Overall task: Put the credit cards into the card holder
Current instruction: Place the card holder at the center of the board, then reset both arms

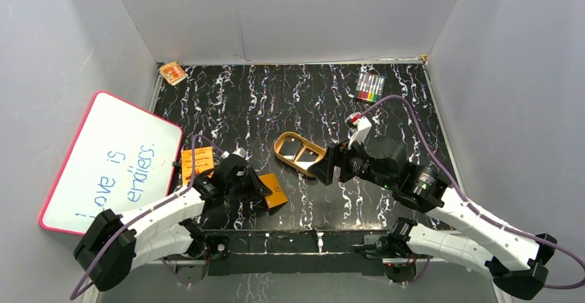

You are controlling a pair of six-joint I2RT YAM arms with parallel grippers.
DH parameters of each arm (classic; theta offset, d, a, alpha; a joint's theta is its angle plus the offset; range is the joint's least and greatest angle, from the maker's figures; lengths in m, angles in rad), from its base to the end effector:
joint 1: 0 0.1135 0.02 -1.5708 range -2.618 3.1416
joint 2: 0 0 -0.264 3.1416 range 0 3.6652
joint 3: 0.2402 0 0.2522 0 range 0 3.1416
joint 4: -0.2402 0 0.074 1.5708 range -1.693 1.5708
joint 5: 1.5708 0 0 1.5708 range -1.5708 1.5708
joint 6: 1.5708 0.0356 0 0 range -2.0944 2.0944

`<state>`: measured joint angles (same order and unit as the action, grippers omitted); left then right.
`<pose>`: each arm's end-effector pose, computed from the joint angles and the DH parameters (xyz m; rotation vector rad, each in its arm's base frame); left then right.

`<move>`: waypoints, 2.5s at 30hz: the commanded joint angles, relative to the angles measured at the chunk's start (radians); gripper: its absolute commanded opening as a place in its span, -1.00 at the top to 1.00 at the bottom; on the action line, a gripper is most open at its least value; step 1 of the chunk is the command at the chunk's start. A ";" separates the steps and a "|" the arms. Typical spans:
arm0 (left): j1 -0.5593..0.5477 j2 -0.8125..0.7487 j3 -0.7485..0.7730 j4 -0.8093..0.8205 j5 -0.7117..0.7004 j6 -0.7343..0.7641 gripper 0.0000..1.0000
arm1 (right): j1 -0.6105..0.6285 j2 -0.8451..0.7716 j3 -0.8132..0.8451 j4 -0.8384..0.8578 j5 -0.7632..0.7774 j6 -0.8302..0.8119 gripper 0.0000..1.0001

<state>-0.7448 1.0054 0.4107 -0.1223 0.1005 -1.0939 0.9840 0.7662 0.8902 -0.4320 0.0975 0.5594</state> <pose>0.1428 -0.1365 0.1770 -0.3811 2.4935 -0.9891 0.0969 0.1394 0.3532 -0.3505 1.9637 0.9469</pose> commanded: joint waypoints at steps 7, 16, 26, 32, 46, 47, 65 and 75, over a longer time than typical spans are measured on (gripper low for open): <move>0.101 0.103 -0.017 0.046 -0.030 0.018 0.33 | 0.001 -0.011 -0.034 0.081 -0.017 0.027 -0.74; 0.107 0.037 0.025 -0.108 -0.176 0.034 -0.57 | 0.002 -0.005 -0.049 0.064 0.007 0.017 -0.75; 0.107 -0.105 0.143 -0.297 -0.307 0.070 -0.83 | 0.001 0.004 -0.052 0.051 0.063 0.029 -0.97; 0.107 -0.121 0.292 -0.433 -0.315 0.142 -0.84 | 0.002 0.080 0.008 -0.058 0.241 0.143 -0.97; 0.107 -0.170 0.392 -0.498 -0.187 0.293 -0.86 | 0.002 0.161 0.032 -0.110 0.339 0.071 -0.97; 0.107 -0.178 0.359 -0.476 -0.163 0.271 -0.85 | 0.002 0.135 0.008 -0.088 0.312 0.060 -0.97; 0.107 0.132 0.093 -0.096 0.033 0.129 -0.50 | 0.001 0.053 -0.051 -0.037 0.143 0.093 -0.97; 0.107 0.266 0.132 0.039 0.165 0.209 -0.49 | 0.001 0.053 -0.023 -0.056 0.143 0.083 -0.97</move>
<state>-0.6407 1.2503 0.5163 -0.0990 0.2153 -0.9405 0.9840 0.8257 0.8101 -0.5175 0.2356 0.6506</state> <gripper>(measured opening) 0.735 0.984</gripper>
